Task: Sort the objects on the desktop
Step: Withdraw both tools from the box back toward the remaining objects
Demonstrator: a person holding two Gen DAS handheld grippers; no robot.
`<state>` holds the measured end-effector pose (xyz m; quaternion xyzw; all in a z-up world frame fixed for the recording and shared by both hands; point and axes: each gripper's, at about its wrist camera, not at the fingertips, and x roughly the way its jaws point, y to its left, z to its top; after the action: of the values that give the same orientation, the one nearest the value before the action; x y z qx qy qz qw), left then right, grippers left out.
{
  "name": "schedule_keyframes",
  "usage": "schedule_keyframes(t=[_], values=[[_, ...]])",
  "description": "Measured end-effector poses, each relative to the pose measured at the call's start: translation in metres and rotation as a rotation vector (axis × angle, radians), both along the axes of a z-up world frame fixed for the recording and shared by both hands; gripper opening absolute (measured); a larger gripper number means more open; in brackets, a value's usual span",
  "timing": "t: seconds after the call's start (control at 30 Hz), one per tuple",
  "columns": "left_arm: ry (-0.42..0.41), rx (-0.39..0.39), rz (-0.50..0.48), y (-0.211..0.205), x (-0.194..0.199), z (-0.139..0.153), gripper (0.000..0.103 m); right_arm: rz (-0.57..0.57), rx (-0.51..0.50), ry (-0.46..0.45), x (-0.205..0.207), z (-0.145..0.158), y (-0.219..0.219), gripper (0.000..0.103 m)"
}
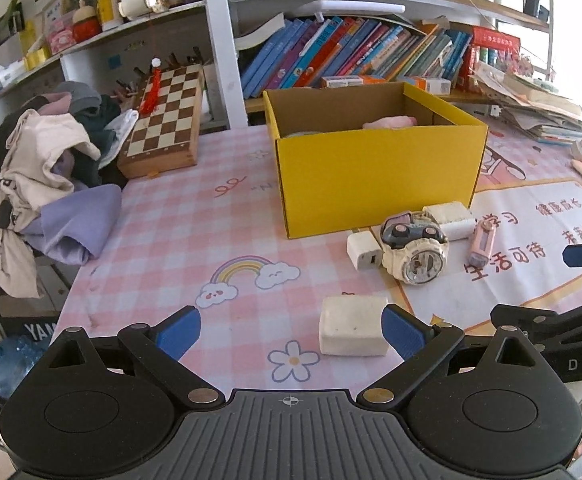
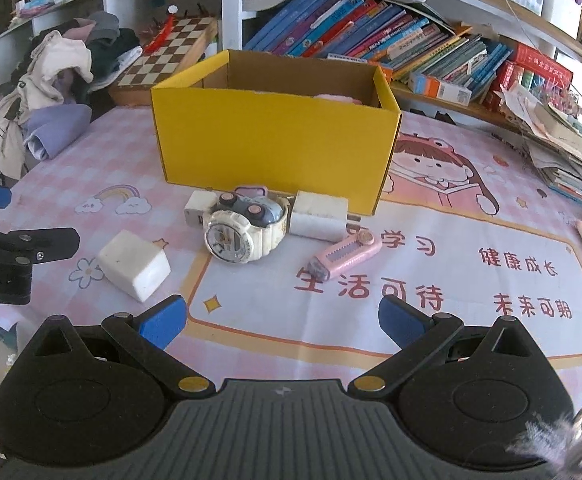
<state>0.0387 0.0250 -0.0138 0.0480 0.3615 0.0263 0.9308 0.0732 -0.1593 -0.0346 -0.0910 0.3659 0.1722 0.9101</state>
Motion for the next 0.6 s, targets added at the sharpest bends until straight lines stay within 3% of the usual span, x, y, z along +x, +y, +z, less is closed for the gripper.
schedule_keyframes(t=[0.6], values=[[0.017, 0.007, -0.040, -0.0066, 0.0090, -0.0079, 0.099, 0.010, 0.000, 0.012, 0.0073, -0.0040, 0.0003, 0.101]])
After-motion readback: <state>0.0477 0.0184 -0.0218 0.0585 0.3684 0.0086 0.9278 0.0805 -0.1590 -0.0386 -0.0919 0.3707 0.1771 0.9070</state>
